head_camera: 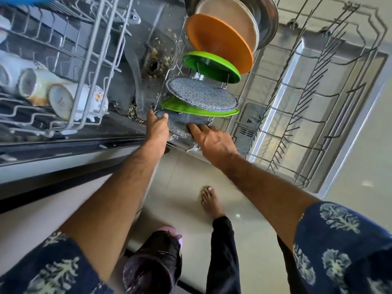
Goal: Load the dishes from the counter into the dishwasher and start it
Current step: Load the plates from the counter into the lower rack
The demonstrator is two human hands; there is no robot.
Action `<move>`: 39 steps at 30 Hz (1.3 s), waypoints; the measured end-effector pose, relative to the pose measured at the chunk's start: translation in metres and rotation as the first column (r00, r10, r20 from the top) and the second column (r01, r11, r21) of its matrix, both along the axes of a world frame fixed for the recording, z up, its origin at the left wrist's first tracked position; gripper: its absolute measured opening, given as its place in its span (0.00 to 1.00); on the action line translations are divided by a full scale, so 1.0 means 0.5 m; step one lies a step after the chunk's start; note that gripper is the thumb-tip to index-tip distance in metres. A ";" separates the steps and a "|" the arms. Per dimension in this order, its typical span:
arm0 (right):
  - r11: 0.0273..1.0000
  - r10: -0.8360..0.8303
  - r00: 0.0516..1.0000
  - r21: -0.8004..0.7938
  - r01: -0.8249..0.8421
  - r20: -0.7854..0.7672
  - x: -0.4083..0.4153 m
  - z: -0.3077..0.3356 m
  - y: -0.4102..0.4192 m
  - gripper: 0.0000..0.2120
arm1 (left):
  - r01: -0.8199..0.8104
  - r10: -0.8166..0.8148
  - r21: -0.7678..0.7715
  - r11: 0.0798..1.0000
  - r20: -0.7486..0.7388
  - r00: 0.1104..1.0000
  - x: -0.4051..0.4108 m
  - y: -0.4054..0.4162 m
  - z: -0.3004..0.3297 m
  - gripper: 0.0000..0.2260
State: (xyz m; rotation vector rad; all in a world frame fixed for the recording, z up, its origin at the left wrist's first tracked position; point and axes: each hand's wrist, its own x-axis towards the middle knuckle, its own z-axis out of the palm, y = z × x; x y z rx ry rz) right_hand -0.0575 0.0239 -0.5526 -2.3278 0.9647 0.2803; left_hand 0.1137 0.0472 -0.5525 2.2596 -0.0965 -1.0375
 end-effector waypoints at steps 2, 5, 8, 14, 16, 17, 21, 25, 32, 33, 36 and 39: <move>1.000 0.010 1.000 0.008 -0.010 0.018 -0.004 -0.003 -0.002 0.23 | 0.057 -0.057 0.007 0.998 -0.008 0.998 -0.001 0.009 0.004 0.32; 0.999 0.024 1.000 0.037 -0.025 0.013 -0.017 -0.005 -0.002 0.24 | 0.079 -0.080 -0.033 0.996 -0.028 0.996 -0.014 0.025 0.020 0.34; 0.995 0.009 1.000 0.095 -0.009 0.004 -0.045 0.000 0.003 0.25 | 0.110 -0.110 -0.020 0.994 0.010 0.994 -0.048 0.057 0.043 0.35; 0.992 0.120 0.992 0.026 -0.121 0.031 -0.096 0.033 0.022 0.25 | 0.265 -0.247 -0.046 0.963 0.236 0.940 -0.135 0.126 0.104 0.29; 0.987 0.159 0.986 0.020 -0.161 0.052 -0.114 0.054 0.020 0.27 | 0.389 -0.404 0.110 0.915 0.303 0.863 -0.162 0.153 0.128 0.31; 0.980 0.195 0.979 0.011 -0.196 0.060 -0.124 0.072 0.017 0.28 | 0.483 -0.553 0.272 0.832 0.337 0.762 -0.174 0.170 0.143 0.33; 0.925 0.377 0.923 -0.069 -0.373 0.074 -0.169 0.203 0.009 0.34 | 0.594 -0.879 0.652 0.471 0.288 0.381 -0.243 0.240 0.257 0.36; 0.857 0.507 0.862 -0.121 -0.502 0.013 -0.214 0.375 0.024 0.38 | 0.549 -0.909 0.728 0.411 0.285 0.303 -0.319 0.296 0.424 0.37; 0.719 0.672 0.740 -0.260 -0.644 0.026 -0.241 0.654 0.151 0.40 | 0.475 -0.795 0.645 0.599 0.411 0.446 -0.426 0.480 0.701 0.35; 0.695 0.696 0.718 -0.280 -0.662 0.032 -0.235 0.686 0.179 0.40 | 0.444 -0.768 0.638 0.629 0.425 0.478 -0.432 0.517 0.733 0.35; 0.614 0.768 0.639 -0.328 -0.718 0.041 -0.196 0.770 0.268 0.40 | 0.341 -0.693 0.627 0.701 0.483 0.535 -0.432 0.637 0.806 0.35; 0.507 0.841 0.538 -0.417 -0.754 0.049 -0.138 0.850 0.382 0.39 | 0.194 -0.578 0.593 0.781 0.571 0.583 -0.418 0.786 0.871 0.35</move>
